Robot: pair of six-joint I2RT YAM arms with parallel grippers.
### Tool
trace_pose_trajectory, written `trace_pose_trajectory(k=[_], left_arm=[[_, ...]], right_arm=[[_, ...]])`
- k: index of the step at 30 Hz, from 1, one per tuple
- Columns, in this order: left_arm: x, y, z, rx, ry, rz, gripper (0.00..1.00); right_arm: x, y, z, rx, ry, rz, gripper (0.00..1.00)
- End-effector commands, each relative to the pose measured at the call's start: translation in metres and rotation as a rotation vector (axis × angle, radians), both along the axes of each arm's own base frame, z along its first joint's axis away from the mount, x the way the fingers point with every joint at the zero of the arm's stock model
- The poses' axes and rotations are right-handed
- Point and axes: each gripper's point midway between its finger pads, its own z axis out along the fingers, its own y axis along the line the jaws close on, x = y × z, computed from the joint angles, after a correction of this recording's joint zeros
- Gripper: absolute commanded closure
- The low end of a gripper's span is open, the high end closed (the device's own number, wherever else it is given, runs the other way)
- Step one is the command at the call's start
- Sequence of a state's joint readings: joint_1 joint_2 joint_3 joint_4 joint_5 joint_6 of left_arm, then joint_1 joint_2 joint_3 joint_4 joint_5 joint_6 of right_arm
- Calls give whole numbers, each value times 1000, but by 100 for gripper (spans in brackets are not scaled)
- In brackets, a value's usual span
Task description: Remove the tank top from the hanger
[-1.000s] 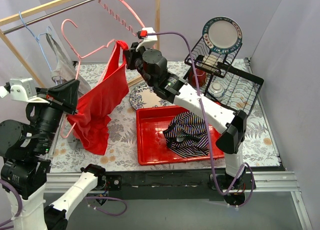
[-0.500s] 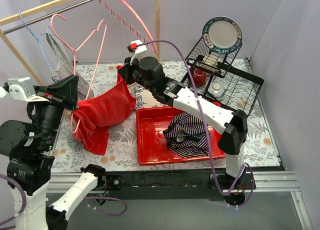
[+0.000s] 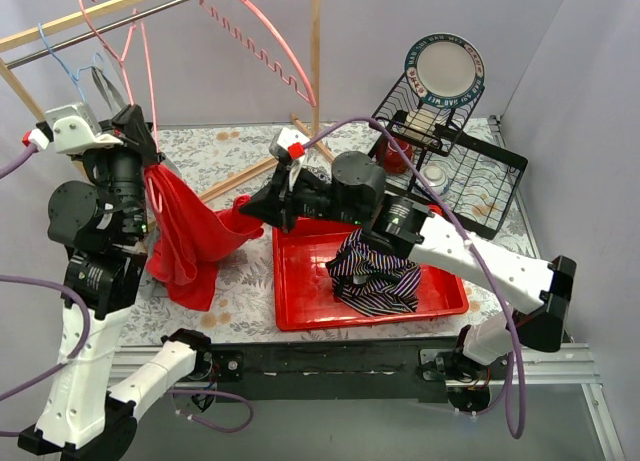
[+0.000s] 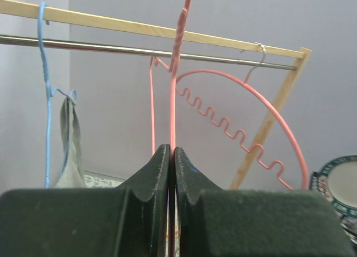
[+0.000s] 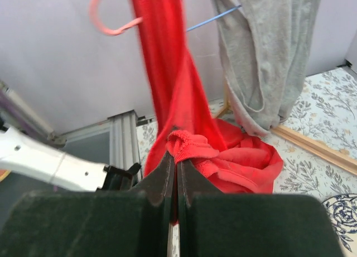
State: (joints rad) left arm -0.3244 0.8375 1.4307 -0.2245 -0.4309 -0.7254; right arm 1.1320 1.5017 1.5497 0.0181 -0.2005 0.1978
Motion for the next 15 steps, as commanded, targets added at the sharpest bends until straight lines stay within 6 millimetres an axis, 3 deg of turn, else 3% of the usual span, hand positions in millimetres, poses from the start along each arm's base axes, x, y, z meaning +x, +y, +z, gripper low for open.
trace_pose_trajectory(k=[1,5,13,15], left_arm=[[-7,30,25,-4,-102,180,100],[-5,40,29,15,-119,252,100],[10,44,20,68,-84,321,100],[10,47,23,55,-71,343,100]], right_arm=[[-33,-14,17,41,-91,144,99],[-54,-23,14,20,-109,219,99],[-85,-54,-14,-85,-69,301,99],[-87,-66,-6,-66,-85,280,99]])
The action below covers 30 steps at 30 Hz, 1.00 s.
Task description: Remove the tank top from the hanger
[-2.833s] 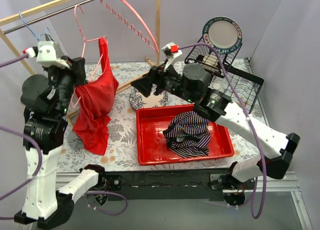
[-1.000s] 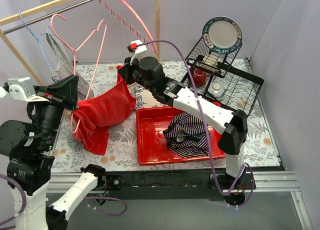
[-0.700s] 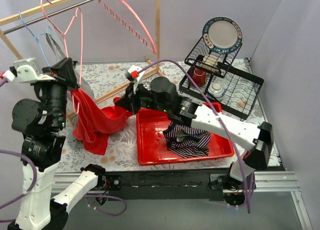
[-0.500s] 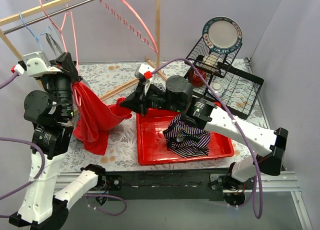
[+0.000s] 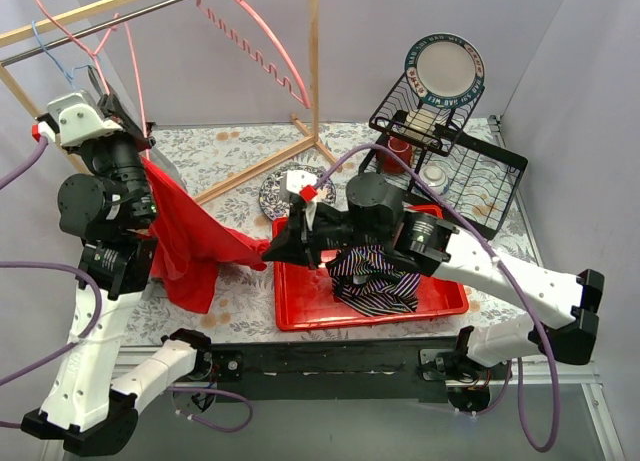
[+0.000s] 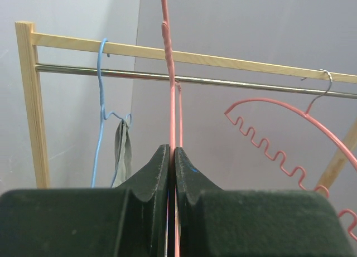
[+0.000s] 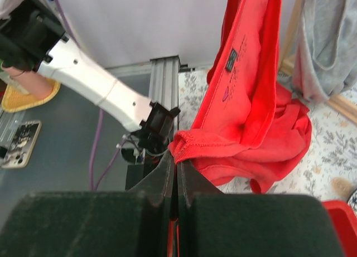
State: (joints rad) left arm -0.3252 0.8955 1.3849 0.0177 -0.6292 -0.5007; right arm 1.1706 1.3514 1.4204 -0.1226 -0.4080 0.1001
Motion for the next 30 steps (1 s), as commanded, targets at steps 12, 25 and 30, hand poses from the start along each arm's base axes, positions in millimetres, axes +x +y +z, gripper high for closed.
trace_pose_trajectory(k=[12,25,30], left_arm=[[3,5,22,-73,-9,24,100],[-11,-30,16,-94,16,-230,100],[-14,-52,-3,-25,88,-351,100]], right_arm=[[-8,-91,58,126,-148,-161,99],[18,-109,192,495,-325,-347,99],[32,-134,257,696,-470,-496,99]])
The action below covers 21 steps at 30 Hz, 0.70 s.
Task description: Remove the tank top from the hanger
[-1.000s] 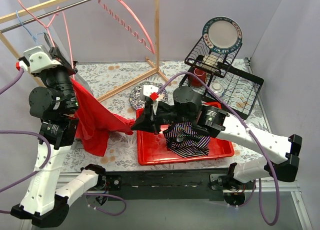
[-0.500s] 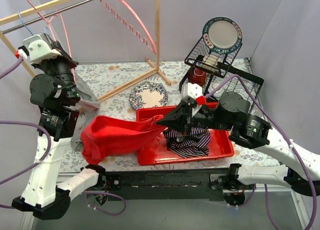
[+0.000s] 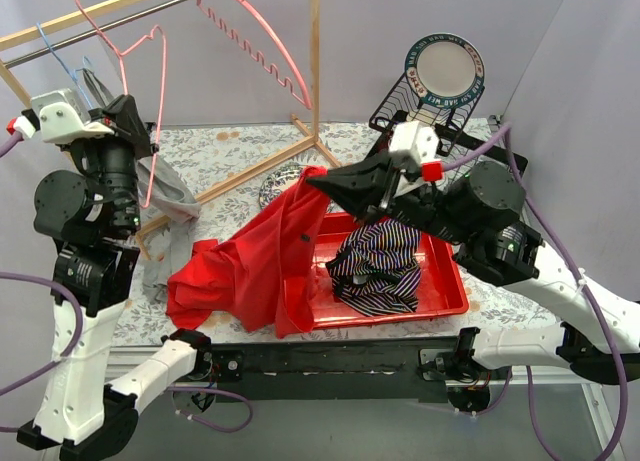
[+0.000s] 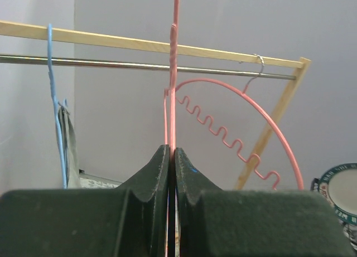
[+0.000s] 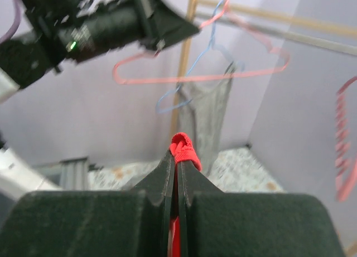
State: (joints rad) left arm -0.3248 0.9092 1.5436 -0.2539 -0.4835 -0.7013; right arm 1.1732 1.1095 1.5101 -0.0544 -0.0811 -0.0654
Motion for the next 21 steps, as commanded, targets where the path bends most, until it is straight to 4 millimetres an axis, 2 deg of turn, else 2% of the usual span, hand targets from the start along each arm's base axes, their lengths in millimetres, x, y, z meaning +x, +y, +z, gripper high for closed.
trace_pose_trajectory(k=[1,5,7,11,12,13,15,18,20,21], left_arm=[[-4,-27,-19,56,57,-153,100],[-6,-32,-30,56,89,-185,100],[-7,-38,-33,57,96,-221,100],[-13,-44,-29,47,90,-270,100],[-13,-46,-29,46,94,-277,100],[-14,-48,-31,48,100,-288,100],[-17,-48,-29,43,97,-296,100],[-21,-47,-25,41,89,-301,100],[-24,-47,-24,40,85,-305,100],[-23,-47,-24,39,86,-302,100]], right_arm=[[4,-48,113,337,-236,-156,99],[14,-53,133,369,-289,-236,99],[23,-61,152,386,-310,-309,99],[30,-80,181,436,-355,-409,99],[32,-78,183,432,-367,-419,99],[31,-88,193,450,-390,-444,99],[32,-90,200,458,-410,-465,99],[28,-106,221,511,-471,-508,99],[21,-126,240,571,-528,-553,99],[22,-126,245,581,-547,-571,99]])
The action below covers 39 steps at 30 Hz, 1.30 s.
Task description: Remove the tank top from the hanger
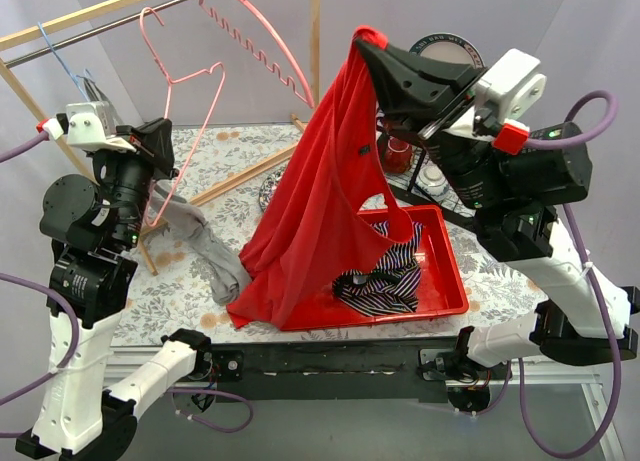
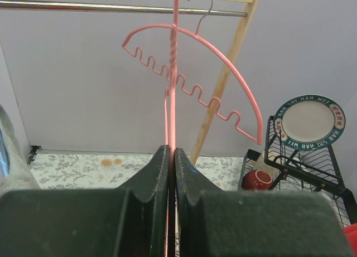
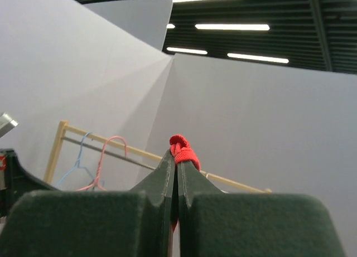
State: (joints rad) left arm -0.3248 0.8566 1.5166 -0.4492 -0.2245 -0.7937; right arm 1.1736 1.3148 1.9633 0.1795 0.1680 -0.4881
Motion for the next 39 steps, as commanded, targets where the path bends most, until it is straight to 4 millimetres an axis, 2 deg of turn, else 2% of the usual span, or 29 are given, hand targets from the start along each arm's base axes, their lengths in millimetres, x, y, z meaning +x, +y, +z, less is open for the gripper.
trace_pose_trajectory(k=[1,2,5,7,8,10,11,12,13,14,15,16,18,19,20,21,22,25,26,27,28,30,31,32,34,36,37,39], left_arm=[[-15,-1,16,-13,-40,-29,100],[-14,0,16,-13,-40,-25,100],[-16,2,19,-10,-44,-19,100],[-17,3,21,-12,-47,-14,100],[-18,3,23,-13,-51,-14,100],[-18,3,23,-13,-51,-16,100],[-18,3,23,-15,-53,-16,100],[-17,2,23,-17,-51,-18,100],[-18,2,24,-18,-53,-22,100],[-18,1,24,-17,-52,-26,100],[-19,0,26,-20,-55,-30,100],[-19,0,26,-19,-53,-36,100],[-21,-1,27,-24,-58,-40,100],[-22,-1,27,-25,-58,-44,100],[-21,-1,27,-24,-56,-44,100],[-20,-2,24,-24,-52,-44,100],[-21,-1,24,-22,-52,-44,100],[-19,-3,19,-20,-42,-47,100],[-18,-3,17,-19,-36,-49,100],[-18,-3,17,-19,-37,-50,100],[-18,-4,15,-19,-33,-51,100],[-19,-3,15,-21,-34,-51,100],[-19,-3,15,-23,-34,-50,100],[-20,-3,15,-23,-35,-52,100],[-21,-3,15,-27,-38,-52,100],[-22,-3,16,-31,-41,-53,100],[-22,-3,15,-32,-38,-57,100],[-22,-3,14,-34,-37,-54,100]], right_arm=[[-21,-74,73,252,-183,-139,99],[-25,-85,83,286,-208,-159,99],[-30,-97,101,334,-286,-220,99],[-30,-102,104,335,-312,-271,99],[-29,-105,104,336,-310,-285,99],[-13,-90,84,282,-248,-307,99],[-13,-99,78,283,-220,-312,99],[3,-70,47,195,-166,-301,99],[12,-62,26,158,-96,-292,99],[12,-71,16,159,-60,-285,99],[19,-61,-7,117,-11,-277,99],[35,-36,-57,6,75,-285,99],[39,-40,-106,14,246,-229,99],[47,-16,-170,-82,341,-201,99],[40,-22,-191,-49,427,-135,99],[38,-17,-219,-59,498,-97,99],[39,-2,-282,-155,578,-81,99],[29,2,-351,-188,792,-15,99],[27,1,-381,-215,861,-15,99],[23,1,-401,-224,936,-8,92],[21,1,-414,-239,976,-5,66],[16,-4,-451,-317,1086,-45,44],[15,-7,-461,-353,1124,-71,9],[14,-7,-475,-400,1167,-98,1],[5,-11,-493,-487,1254,-116,1],[-8,0,-515,-567,1307,-58,1],[-11,5,-520,-574,1318,-36,2],[-15,13,-542,-636,1352,-29,2]])
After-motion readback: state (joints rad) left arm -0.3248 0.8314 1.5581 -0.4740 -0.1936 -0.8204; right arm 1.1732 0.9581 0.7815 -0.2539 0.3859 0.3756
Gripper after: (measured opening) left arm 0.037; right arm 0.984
